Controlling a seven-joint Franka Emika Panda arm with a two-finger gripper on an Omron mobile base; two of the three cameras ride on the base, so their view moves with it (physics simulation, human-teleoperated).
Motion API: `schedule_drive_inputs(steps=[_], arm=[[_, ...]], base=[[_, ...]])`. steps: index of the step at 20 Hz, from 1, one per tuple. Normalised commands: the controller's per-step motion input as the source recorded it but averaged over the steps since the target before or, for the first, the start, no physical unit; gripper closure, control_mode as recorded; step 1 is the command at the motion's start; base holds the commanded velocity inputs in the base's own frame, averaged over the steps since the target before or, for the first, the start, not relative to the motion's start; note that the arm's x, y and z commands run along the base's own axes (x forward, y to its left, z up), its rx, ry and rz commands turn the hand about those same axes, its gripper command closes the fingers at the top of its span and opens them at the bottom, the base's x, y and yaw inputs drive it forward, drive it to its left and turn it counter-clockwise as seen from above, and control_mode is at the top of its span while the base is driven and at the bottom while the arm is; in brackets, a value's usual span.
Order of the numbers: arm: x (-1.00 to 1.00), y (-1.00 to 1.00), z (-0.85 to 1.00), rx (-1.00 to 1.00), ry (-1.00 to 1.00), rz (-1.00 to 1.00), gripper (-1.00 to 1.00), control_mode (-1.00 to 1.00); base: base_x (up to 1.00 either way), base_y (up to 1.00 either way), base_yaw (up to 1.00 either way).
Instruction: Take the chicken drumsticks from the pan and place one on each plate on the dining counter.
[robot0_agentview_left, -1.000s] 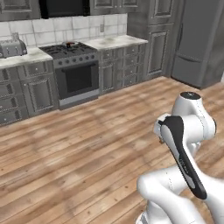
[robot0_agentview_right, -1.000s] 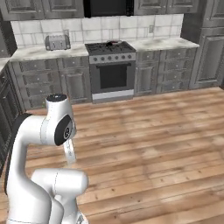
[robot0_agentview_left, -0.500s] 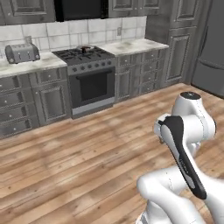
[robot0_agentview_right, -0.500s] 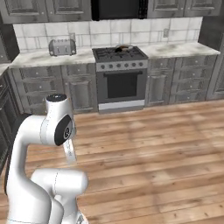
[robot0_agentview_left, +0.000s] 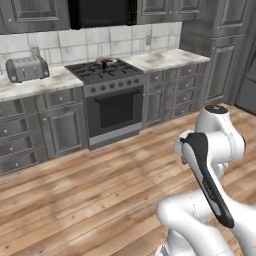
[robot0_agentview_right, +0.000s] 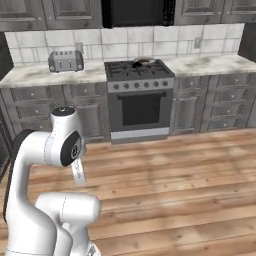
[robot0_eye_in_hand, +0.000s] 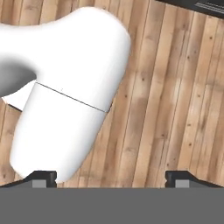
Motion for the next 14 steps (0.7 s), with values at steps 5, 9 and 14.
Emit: schedule_drive_inputs(steps=[5, 9, 14], arm=[[0.00, 0.00, 0.00, 0.00, 0.00, 0.00, -1.00, 1.00], [0.00, 0.00, 0.00, 0.00, 0.00, 0.00, -1.00, 1.00], [0.00, 0.00, 0.00, 0.00, 0.00, 0.00, -1.00, 1.00]], base=[[1.00, -0.57, 0.11], [1.00, -0.43, 0.14], [1.00, -0.31, 0.16]])
